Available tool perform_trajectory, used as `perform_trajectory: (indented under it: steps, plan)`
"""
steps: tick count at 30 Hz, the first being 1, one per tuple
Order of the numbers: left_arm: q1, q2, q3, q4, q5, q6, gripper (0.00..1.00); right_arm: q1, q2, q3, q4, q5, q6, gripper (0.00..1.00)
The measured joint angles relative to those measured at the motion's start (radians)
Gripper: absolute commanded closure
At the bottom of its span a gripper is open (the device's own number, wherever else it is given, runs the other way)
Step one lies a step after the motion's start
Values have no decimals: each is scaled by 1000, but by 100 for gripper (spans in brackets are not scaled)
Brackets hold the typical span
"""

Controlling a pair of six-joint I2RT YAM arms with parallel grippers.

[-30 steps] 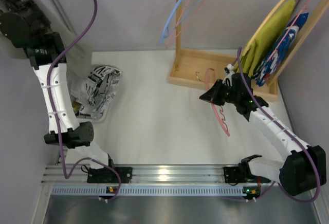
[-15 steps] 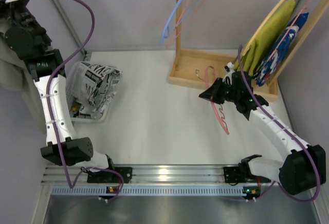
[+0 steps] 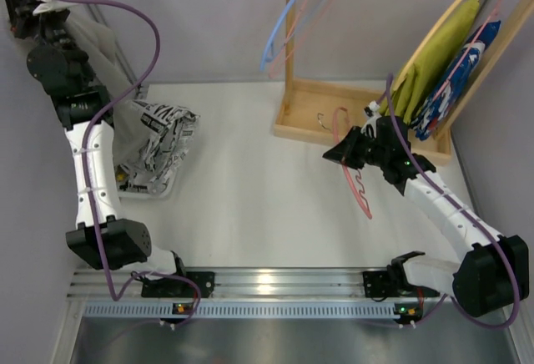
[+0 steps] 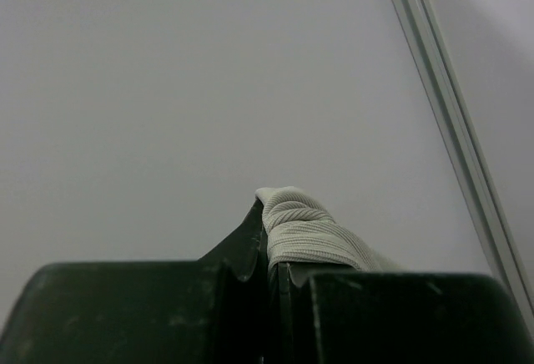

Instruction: Remove the trousers from the hanger

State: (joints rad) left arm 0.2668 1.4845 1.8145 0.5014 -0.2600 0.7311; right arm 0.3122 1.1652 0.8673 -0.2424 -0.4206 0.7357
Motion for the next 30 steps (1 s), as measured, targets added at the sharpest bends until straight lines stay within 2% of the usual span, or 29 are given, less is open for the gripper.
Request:
perform_trajectory:
  steps: [2, 5, 12, 14, 20, 30]
  plan:
    - [0, -15, -56, 0, 6, -4, 100, 0, 0, 0, 0, 0, 0, 100]
    - [0, -82, -223, 2, 32, 0, 100, 1, 0, 0, 3, 0, 0, 100]
    - [0, -307, -599, -34, 39, 38, 100, 2, 0, 0, 4, 1, 0, 100]
    - [1, -366, -661, -64, 40, 32, 100, 2, 1, 0, 6, 0, 0, 100]
    - [1, -372, -682, -130, 47, -38, 100, 2, 22, 4, 10, 0, 0, 100]
    - [-47, -111, -638, -223, 62, -131, 100, 2, 30, 60, -8, 2, -20, 100]
